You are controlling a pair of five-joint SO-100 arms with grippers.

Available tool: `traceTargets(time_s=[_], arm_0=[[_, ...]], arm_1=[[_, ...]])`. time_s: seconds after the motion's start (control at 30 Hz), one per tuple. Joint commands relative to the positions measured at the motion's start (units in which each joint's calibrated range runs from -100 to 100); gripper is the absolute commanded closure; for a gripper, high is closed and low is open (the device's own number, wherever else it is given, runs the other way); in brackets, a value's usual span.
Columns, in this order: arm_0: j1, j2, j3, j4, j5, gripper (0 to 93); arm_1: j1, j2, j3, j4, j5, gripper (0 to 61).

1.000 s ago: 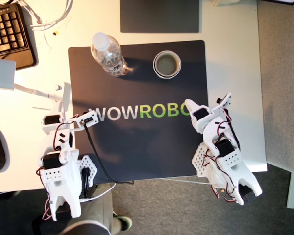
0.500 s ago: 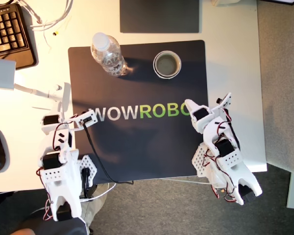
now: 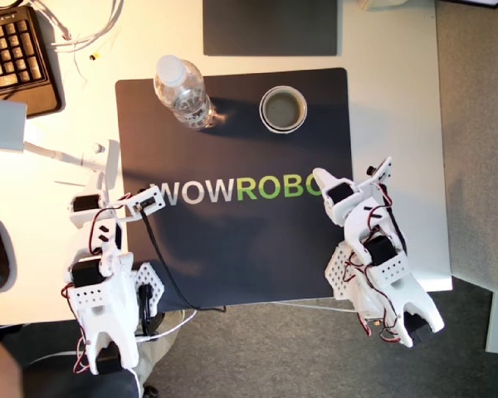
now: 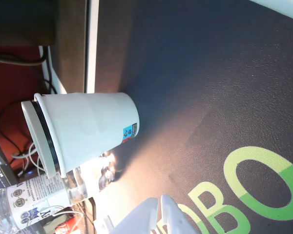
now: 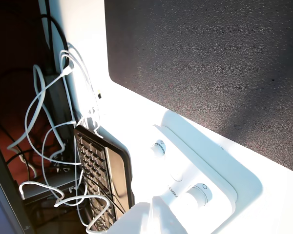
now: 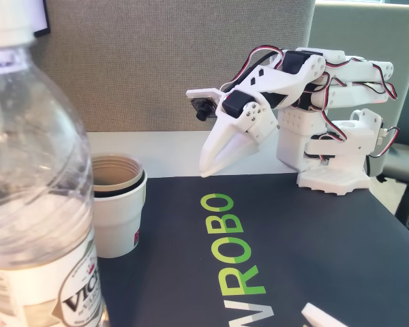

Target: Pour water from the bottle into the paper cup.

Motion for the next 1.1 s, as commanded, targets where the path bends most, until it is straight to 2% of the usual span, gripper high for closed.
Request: traceTargets(time_s=[0.0,0.07,0.13,0.2,0.23,0.27,0.33,0.43,0.5,0.53,0.6,0.67,0.7,0.77,0.83,0.87,0.9,0.93,1.0,1.03,1.07], arm_0=[[-0.5,-0.9,1.6,-2.2,0.0,92.7],[-0.5,-0.9,1.6,-2.2,0.0,92.7],[-0.8,-0.9,1.6,-2.2,0.1,92.7],[-0.4,-0.9,1.6,-2.2,0.0,92.7],[-0.4,-0.9,1.6,-2.2,0.0,92.7],[-0.4,-0.7,1.6,-2.3,0.0,92.7],[1.5,8.3,-1.8,-6.6,2.1,92.7],[11.3,33.9,-21.7,-12.7,11.2,92.7],[18.7,46.7,-34.3,-13.2,17.6,92.7],[21.1,50.4,-38.0,-13.6,20.5,92.7],[23.5,53.4,-39.1,-17.0,24.1,92.7],[26.6,55.4,-35.4,-26.6,28.8,92.7],[27.3,55.9,-34.4,-28.8,29.7,92.7],[29.1,59.0,-31.4,-39.4,33.4,92.7],[29.9,60.8,-29.4,-46.5,35.1,92.7],[30.7,63.0,-27.6,-52.3,36.7,92.7],[32.2,66.6,-23.4,-64.3,38.8,92.7],[32.8,67.6,-22.1,-67.3,39.3,92.7],[34.2,72.6,-17.2,-80.1,41.4,56.4],[34.3,73.8,-16.2,-83.0,41.5,50.6],[34.8,76.7,-13.9,-90.3,41.6,30.0]], arm_1=[[-0.7,-0.9,0.8,0.4,-0.3,61.1],[-1.9,-0.9,0.8,0.3,0.1,59.0],[-3.3,-0.9,0.8,0.3,0.2,59.7],[3.9,4.8,0.8,-6.3,3.8,59.3],[5.5,15.9,0.8,-17.6,10.2,59.3],[7.4,21.0,0.8,-23.1,12.3,59.7],[14.3,42.6,0.3,-44.5,23.2,60.8],[22.2,76.3,0.0,-82.6,37.3,61.1],[24.6,92.9,0.5,-105.8,43.8,61.1],[26.2,99.1,0.4,-112.9,46.4,61.2],[28.0,105.4,-1.0,-117.2,48.3,61.2],[22.8,112.3,-2.8,-123.6,49.3,61.2],[21.8,113.4,-3.2,-125.3,49.7,61.2],[22.5,117.7,-4.4,-130.3,50.9,61.2],[23.7,117.8,-4.4,-128.3,51.1,61.2],[22.2,117.8,-4.4,-126.6,51.1,61.2],[17.6,117.7,-4.4,-125.0,51.0,61.2],[15.5,117.6,-4.4,-124.7,51.0,61.2],[7.4,117.6,-4.4,-123.9,50.9,61.2],[5.6,117.6,-4.4,-123.6,50.8,61.2],[0.6,117.6,-4.4,-123.0,50.6,61.2]])
